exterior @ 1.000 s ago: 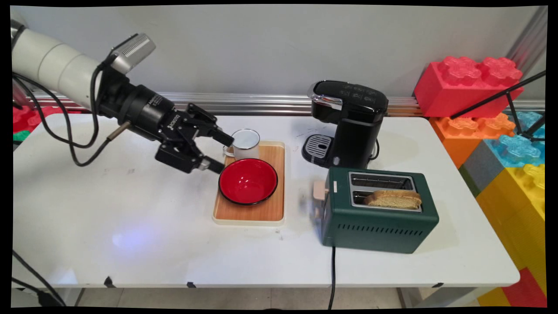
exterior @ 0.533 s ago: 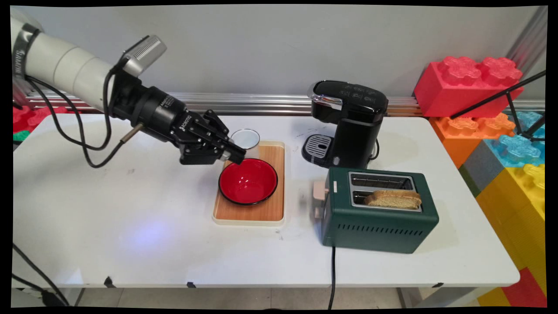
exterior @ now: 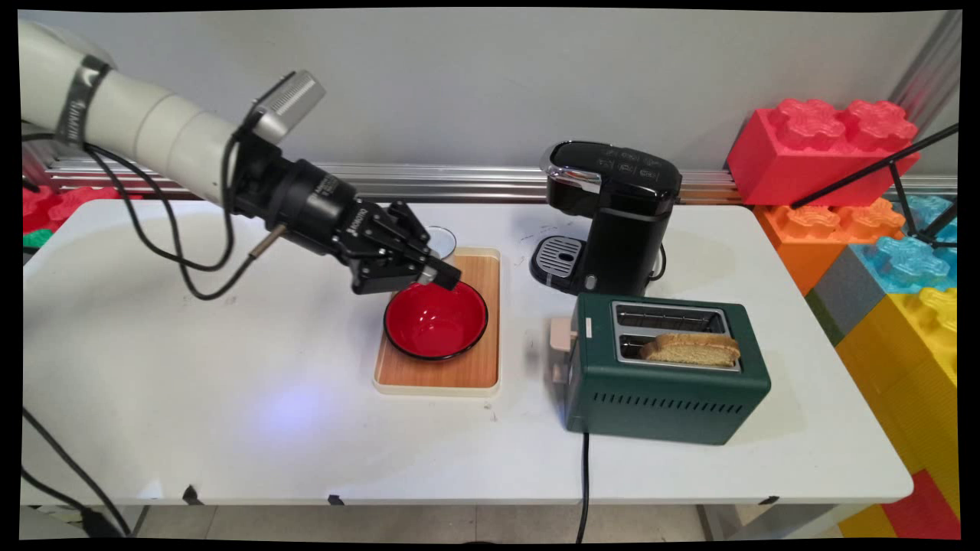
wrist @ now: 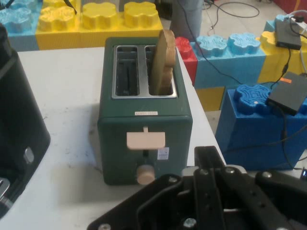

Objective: Press the toaster switch

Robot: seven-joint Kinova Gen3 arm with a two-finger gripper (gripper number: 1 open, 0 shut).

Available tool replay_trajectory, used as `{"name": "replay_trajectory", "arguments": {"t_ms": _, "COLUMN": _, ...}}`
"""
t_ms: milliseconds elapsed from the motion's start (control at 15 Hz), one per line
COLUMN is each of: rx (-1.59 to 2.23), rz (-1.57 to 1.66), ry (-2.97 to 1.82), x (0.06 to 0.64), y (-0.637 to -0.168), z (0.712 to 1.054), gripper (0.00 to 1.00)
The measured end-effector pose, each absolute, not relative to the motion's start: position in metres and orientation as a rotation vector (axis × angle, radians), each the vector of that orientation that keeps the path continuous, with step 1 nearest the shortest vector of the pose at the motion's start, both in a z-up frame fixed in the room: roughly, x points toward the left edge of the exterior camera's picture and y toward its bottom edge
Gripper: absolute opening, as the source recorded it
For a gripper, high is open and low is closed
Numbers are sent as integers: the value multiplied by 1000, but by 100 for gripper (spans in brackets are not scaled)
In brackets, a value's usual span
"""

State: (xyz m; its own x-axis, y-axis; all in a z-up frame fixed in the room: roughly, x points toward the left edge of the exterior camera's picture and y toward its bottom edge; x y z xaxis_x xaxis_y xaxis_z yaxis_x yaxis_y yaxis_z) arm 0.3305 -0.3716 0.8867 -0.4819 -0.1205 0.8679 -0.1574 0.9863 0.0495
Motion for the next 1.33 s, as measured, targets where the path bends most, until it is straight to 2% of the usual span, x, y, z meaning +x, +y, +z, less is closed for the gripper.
{"name": "replay_trajectory", "arguments": {"t_ms": 1333, "rx": 218, "rz": 122, "ry": -2085, "x": 234, "y": -396, "z": 826, "gripper": 0}}
